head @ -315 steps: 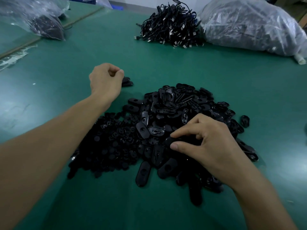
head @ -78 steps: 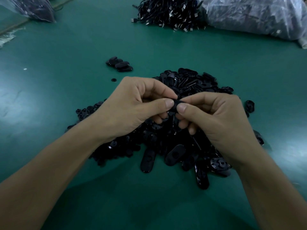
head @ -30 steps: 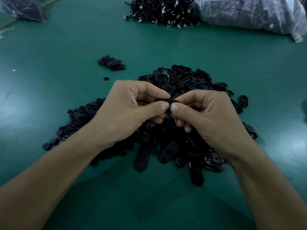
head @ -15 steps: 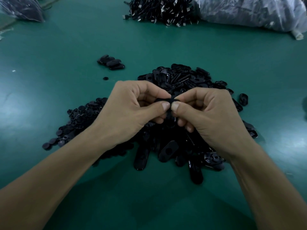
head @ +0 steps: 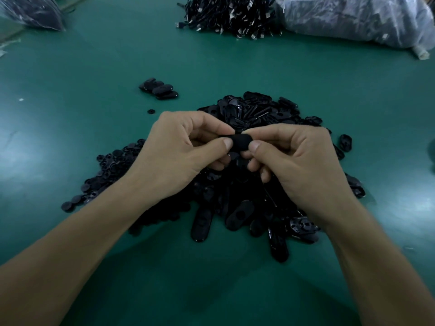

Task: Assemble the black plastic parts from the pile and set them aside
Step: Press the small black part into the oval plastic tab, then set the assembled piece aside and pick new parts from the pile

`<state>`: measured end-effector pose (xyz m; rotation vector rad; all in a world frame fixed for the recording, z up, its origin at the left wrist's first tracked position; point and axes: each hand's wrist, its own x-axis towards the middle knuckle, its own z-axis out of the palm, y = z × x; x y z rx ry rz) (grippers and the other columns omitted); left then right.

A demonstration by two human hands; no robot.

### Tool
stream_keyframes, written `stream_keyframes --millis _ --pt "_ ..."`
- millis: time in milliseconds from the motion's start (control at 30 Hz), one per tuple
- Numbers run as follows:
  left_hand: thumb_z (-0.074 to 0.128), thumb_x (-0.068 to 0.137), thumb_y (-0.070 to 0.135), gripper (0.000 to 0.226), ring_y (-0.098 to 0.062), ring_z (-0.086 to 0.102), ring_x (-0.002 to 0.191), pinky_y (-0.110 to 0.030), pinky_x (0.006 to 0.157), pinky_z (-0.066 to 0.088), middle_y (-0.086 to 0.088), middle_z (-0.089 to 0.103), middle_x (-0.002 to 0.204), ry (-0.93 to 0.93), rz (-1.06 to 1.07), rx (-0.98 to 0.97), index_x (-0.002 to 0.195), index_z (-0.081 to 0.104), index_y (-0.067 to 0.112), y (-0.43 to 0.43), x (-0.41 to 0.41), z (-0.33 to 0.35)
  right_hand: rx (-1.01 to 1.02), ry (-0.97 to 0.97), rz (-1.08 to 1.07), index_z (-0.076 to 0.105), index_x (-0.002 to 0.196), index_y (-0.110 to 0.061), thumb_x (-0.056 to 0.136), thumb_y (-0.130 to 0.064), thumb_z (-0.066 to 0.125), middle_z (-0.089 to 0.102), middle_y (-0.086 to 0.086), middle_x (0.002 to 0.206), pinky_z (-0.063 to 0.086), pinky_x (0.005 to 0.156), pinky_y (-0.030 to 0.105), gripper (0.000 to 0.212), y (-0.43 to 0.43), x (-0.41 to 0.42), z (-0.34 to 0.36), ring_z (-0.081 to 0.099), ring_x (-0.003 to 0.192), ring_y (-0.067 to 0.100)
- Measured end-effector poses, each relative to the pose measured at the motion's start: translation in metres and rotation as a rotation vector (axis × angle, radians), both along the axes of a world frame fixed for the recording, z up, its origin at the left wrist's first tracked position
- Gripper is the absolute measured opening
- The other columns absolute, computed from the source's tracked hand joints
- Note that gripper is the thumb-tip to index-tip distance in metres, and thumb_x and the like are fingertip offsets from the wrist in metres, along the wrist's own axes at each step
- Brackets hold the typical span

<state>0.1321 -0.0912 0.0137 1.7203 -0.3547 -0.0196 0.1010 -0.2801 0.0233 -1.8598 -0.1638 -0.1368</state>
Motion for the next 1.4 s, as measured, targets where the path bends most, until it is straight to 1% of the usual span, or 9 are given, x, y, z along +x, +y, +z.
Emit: stream_keyframes --millis 200,333,533,733,933,1033,1200,1300,1400 --pt "0.076 0.087 0.013 0.017 -0.015 0.074 0.065 -0.027 0.066 0.061 0.005 0.075 0.071 -0.097 0.085 0.171 0.085 0.073 0.030 0.012 0.013 -0.006 -0.148 -0.083 -0.114 0.076 0.100 -0.025 0.090 -0.013 0.072 0.075 -0.014 0.079 0.051 0.059 0.012 0.016 -0.001 0.000 -0.004 0.070 0.068 0.003" --pt "0.077 0.086 0.014 0.019 -0.018 0.074 0.066 -0.027 0.067 0.061 0.001 0.075 0.070 -0.072 0.288 0.046 0.077 0.074 0.030 0.031 0.032 -0.007 -0.376 -0.176 -0.209 0.075 0.091 -0.030 0.089 -0.022 0.075 0.065 -0.013 0.072 0.044 0.060 0.009 0.009 -0.009 -0.001 -0.004 0.058 0.066 0.000" --pt "0.083 0.081 0.016 0.016 -0.013 0.071 0.065 -0.027 0.067 0.061 0.002 0.073 0.067 -0.007 0.399 -0.056 0.070 0.078 0.027 0.042 0.059 0.000 -0.534 -0.105 -0.176 0.072 0.082 -0.033 0.085 -0.038 0.074 0.057 -0.014 0.069 0.040 0.059 0.009 0.007 -0.009 -0.001 -0.003 0.056 0.068 -0.001" --pt "0.081 0.084 0.026 0.013 -0.007 0.060 0.060 -0.022 0.056 0.054 0.000 0.067 0.074 0.010 0.622 0.073 0.074 0.072 0.029 0.064 0.111 -0.008 -0.667 -0.044 -0.112 0.066 0.104 -0.036 0.074 -0.066 0.065 0.054 -0.016 0.082 0.036 0.067 0.020 0.043 -0.011 -0.003 -0.001 0.051 0.082 0.000" --pt "0.083 0.079 0.040 0.024 -0.024 0.065 0.106 -0.036 0.086 0.055 -0.001 0.070 0.090 0.086 0.751 0.304 0.063 0.066 0.033 0.075 0.140 -0.021 -0.789 -0.045 -0.047 0.064 0.104 -0.035 0.075 -0.063 0.069 0.047 -0.020 0.086 0.034 0.074 0.011 0.041 -0.006 -0.005 -0.003 0.044 0.088 0.002" --pt "0.083 0.075 0.049 0.027 -0.026 0.068 0.096 -0.046 0.089 0.057 -0.003 0.072 0.097 0.093 0.791 0.385 0.065 0.063 0.034 0.069 0.140 -0.022 -0.783 -0.037 -0.057 0.065 0.097 -0.035 0.080 -0.057 0.072 0.047 -0.019 0.087 0.034 0.074 0.011 0.028 -0.007 -0.003 -0.003 0.044 0.090 0.004" --pt "0.080 0.078 0.048 0.024 -0.025 0.069 0.092 -0.047 0.089 0.057 0.007 0.068 0.081 0.095 0.791 0.425 0.071 0.063 0.033 0.068 0.141 -0.021 -0.642 -0.069 -0.083 0.066 0.086 -0.035 0.084 -0.045 0.073 0.053 -0.016 0.084 0.036 0.069 0.014 0.012 -0.006 -0.001 -0.005 0.051 0.084 0.002" --pt "0.073 0.085 0.045 0.015 -0.020 0.067 0.092 -0.037 0.088 0.055 0.009 0.066 0.082 0.046 0.814 0.368 0.086 0.067 0.031 0.066 0.140 -0.021 -0.509 -0.096 -0.118 0.066 0.079 -0.035 0.086 -0.036 0.075 0.057 -0.014 0.079 0.041 0.064 0.011 0.012 -0.008 0.001 -0.005 0.055 0.077 0.000" --pt "0.063 0.094 0.038 0.015 -0.006 0.061 0.075 -0.022 0.072 0.048 0.015 0.061 0.076 -0.012 0.809 0.269 0.086 0.067 0.026 0.053 0.126 -0.009 -0.404 -0.133 -0.137 0.065 0.079 -0.033 0.089 -0.029 0.074 0.064 -0.012 0.074 0.046 0.063 0.012 0.014 -0.007 0.000 -0.005 0.061 0.073 0.003"
